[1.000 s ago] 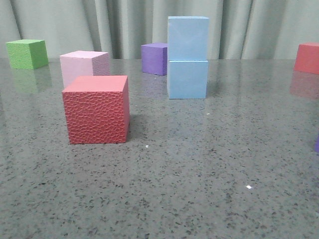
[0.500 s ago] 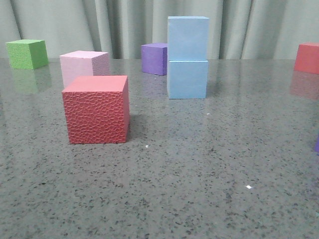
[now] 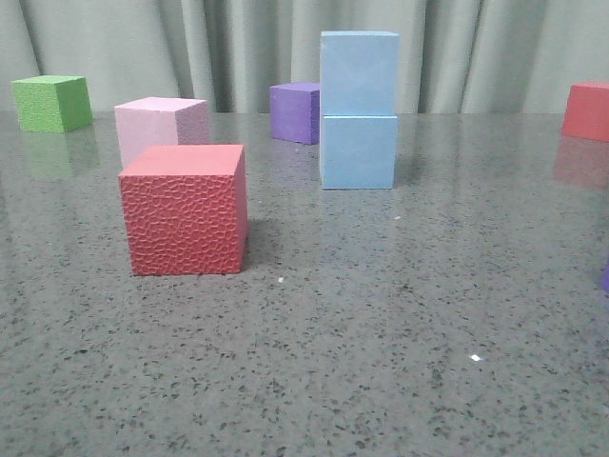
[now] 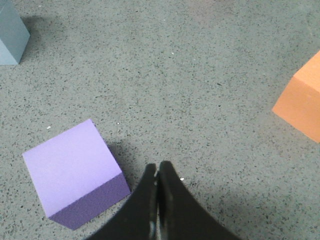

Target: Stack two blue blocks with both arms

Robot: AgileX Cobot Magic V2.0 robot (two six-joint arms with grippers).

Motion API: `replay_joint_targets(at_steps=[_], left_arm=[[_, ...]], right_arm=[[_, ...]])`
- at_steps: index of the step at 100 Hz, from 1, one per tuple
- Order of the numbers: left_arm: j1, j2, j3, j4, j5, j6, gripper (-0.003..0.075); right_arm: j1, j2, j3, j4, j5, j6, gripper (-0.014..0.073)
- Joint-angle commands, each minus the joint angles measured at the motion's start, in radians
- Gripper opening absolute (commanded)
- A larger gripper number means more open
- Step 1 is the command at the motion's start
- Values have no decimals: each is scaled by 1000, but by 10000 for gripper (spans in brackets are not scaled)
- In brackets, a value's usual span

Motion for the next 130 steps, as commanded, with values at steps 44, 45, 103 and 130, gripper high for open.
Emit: replay_joint_targets(at_steps=[44, 45, 103, 130], left_arm=[[-60, -56, 158, 90, -283, -101, -19], [-63, -56, 161, 93, -288, -101, -19], [-113, -60, 258, 112, -521, -101, -19], [-111, -102, 258, 114, -527, -101, -19]], right_arm=[[-5, 2, -24, -17, -63, -5, -122], [-5, 2, -24, -17, -63, -5, -122], [-5, 2, -24, -17, -63, -5, -122], [-5, 2, -24, -17, -63, -5, -122]])
